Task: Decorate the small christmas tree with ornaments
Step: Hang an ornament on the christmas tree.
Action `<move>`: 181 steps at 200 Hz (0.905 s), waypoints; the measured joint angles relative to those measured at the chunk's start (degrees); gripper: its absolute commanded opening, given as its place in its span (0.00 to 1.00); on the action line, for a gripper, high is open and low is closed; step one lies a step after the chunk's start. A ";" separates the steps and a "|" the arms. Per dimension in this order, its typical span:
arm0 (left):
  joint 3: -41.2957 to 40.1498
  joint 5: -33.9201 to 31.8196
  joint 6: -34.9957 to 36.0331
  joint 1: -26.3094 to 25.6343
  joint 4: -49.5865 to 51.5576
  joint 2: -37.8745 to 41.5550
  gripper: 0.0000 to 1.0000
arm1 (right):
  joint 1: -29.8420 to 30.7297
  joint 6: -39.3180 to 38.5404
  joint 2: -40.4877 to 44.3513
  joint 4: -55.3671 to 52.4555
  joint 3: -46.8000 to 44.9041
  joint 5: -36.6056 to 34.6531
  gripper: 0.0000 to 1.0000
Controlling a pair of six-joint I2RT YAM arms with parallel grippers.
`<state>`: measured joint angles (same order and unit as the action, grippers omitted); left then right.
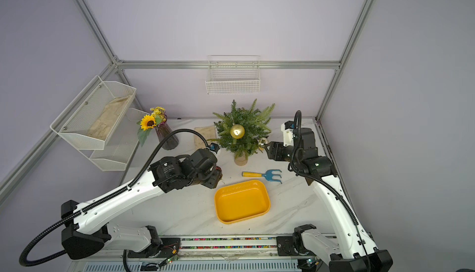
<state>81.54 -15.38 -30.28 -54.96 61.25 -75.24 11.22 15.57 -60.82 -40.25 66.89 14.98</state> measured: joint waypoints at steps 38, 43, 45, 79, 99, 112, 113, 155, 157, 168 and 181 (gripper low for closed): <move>0.00 0.66 2.97 6.32 0.22 4.59 0.57 | 0.00 0.00 0.31 0.09 0.00 0.57 0.73; 0.00 0.83 3.43 7.28 0.24 4.92 0.57 | 0.00 0.00 0.37 0.15 0.00 0.57 0.73; 0.00 0.94 3.56 7.61 0.26 5.01 0.57 | 0.00 0.02 0.42 0.17 0.00 0.59 0.73; 0.00 2.91 6.47 12.28 0.28 4.87 0.57 | 0.00 0.00 0.72 0.46 -0.09 0.92 0.73; 0.98 4.50 8.00 13.75 0.52 3.82 0.57 | 0.00 0.02 0.72 0.48 -0.09 0.98 0.73; 2.84 5.40 8.92 14.19 0.42 2.56 0.57 | 0.00 0.02 0.72 0.48 -0.09 1.01 0.73; 2.97 5.42 8.94 14.21 0.39 2.49 0.57 | 0.00 0.02 0.72 0.48 -0.09 0.98 0.73; 9.97 7.39 11.61 14.62 -1.01 -1.09 0.57 | 0.00 0.04 0.72 0.52 -0.09 1.01 0.73; 10.27 7.43 11.76 14.62 -1.05 -1.25 0.57 | 0.00 0.04 0.72 0.52 -0.09 1.01 0.73; 11.74 7.54 12.46 14.82 -1.53 -2.01 0.57 | 0.00 0.07 0.72 0.50 -0.09 1.01 0.73; 13.16 7.69 13.18 15.21 -1.97 -2.78 0.56 | 0.00 0.11 0.72 0.50 -0.09 1.01 0.73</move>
<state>94.70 -7.68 -17.10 -39.75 59.29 -78.02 11.22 15.68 -60.10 -39.75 66.81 15.99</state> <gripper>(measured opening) 0.568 0.733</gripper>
